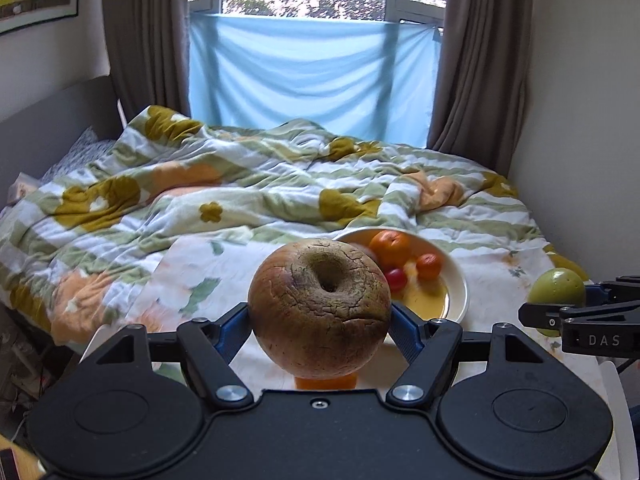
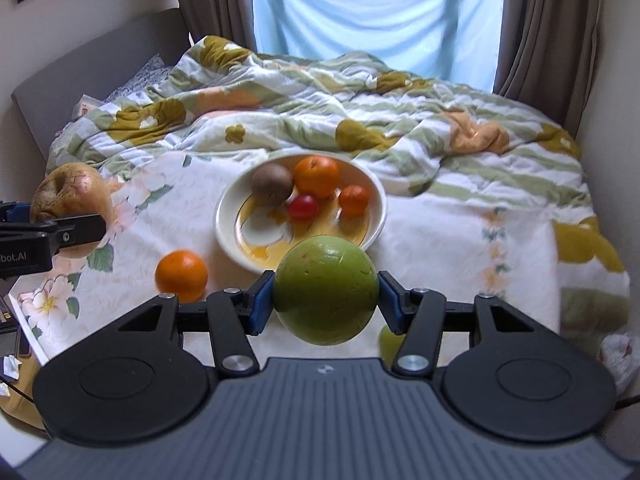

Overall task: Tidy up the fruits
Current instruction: 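Carry the wrinkled apple and green apple in both tools over the bowl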

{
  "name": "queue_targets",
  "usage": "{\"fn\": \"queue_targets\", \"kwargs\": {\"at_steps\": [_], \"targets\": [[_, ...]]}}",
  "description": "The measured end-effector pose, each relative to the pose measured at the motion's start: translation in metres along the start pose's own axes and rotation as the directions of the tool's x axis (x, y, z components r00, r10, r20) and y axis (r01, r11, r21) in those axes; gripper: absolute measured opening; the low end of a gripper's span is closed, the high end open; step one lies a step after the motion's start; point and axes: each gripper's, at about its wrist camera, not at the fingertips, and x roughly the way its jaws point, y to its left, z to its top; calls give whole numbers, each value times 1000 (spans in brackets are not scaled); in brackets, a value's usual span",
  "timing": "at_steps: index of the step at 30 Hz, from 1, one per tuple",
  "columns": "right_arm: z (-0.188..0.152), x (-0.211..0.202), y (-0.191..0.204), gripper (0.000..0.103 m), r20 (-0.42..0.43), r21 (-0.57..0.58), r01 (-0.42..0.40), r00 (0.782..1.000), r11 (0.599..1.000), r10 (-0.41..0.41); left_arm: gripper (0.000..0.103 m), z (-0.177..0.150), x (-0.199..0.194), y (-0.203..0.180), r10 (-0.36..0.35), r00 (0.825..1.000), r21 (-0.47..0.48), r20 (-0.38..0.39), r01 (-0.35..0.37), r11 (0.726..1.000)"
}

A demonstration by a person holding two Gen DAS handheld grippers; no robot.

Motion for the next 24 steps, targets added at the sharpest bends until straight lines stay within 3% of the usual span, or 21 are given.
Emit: {"fn": "queue_targets", "kwargs": {"at_steps": [12,24], "targets": [[37,11,-33,69,40,61,49,998,997,-52,77,36,58,-28,-103,995,81,-14,104,991],[52,47,-53,69,10,116,100,995,988,-102,77,37,134,-50,-184,974,130,-136,201,971]]}}
